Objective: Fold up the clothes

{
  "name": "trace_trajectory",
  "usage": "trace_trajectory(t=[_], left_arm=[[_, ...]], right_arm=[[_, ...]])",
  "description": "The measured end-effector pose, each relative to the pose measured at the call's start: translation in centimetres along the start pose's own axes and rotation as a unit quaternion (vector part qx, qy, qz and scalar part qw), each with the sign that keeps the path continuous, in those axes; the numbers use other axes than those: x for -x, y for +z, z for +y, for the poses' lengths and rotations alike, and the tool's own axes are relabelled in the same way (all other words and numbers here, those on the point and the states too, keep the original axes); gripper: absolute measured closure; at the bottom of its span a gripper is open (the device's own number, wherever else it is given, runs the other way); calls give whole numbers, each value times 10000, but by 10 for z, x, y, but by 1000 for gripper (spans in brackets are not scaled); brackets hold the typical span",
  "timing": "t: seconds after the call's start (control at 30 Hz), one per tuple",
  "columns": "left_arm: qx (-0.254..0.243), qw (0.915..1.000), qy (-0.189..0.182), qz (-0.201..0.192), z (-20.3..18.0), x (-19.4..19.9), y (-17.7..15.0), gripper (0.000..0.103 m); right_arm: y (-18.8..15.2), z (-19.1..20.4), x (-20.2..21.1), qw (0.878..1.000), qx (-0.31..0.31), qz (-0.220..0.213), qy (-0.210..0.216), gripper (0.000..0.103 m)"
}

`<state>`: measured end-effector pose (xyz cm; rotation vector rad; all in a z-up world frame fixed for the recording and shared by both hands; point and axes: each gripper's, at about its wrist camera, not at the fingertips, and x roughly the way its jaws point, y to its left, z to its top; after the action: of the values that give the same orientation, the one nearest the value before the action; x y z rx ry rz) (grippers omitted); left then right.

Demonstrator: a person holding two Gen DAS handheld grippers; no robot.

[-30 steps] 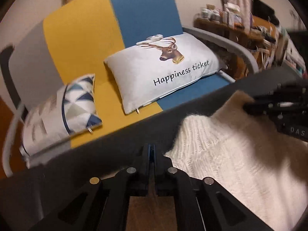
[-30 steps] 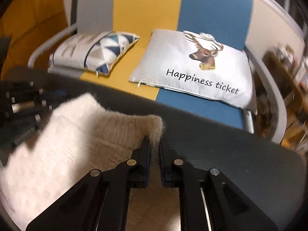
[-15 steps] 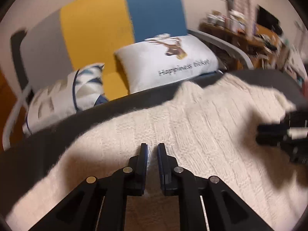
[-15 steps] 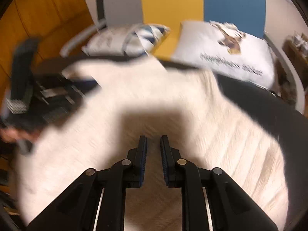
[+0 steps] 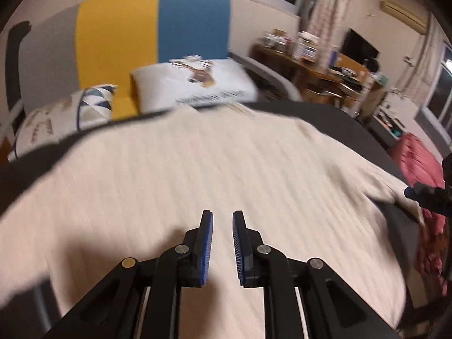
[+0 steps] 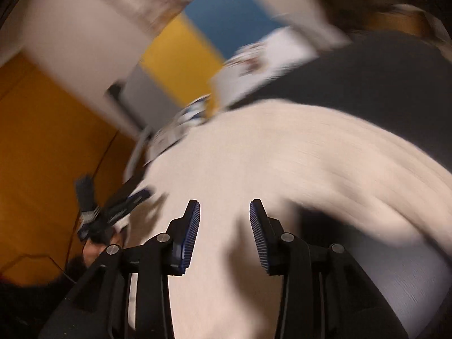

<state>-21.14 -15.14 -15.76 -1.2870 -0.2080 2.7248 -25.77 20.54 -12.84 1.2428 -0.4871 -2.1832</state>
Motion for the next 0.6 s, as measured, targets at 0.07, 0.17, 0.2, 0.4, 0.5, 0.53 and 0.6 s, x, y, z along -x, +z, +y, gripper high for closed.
trace_trajectory(t=[0.07, 0.17, 0.2, 0.4, 0.5, 0.53, 0.6], left_arm=[[4, 9999, -111, 67, -15, 12, -21, 90], [64, 9994, -283, 183, -33, 27, -46, 90], [94, 9991, -345, 224, -39, 32, -52, 90], [177, 9985, -447, 243, -60, 52, -68, 88], [178, 9985, -424, 288, -68, 54, -70, 87], [170, 9985, -427, 301, -71, 55, -71, 87], [132, 9983, -426, 365, -76, 53, -74, 87]], right_arm=[[-23, -32, 45, 9976, -366, -183, -566, 63], [-58, -81, 113, 9848, -910, -455, -1409, 63], [-67, -88, 126, 9806, -834, -480, -1707, 63], [-73, -95, 121, 9708, 51, -270, -2382, 63], [-71, -98, 112, 9665, 392, -150, -2533, 63], [-70, -99, 109, 9647, 505, -110, -2583, 63], [-69, -102, 103, 9606, 732, -30, -2681, 63]])
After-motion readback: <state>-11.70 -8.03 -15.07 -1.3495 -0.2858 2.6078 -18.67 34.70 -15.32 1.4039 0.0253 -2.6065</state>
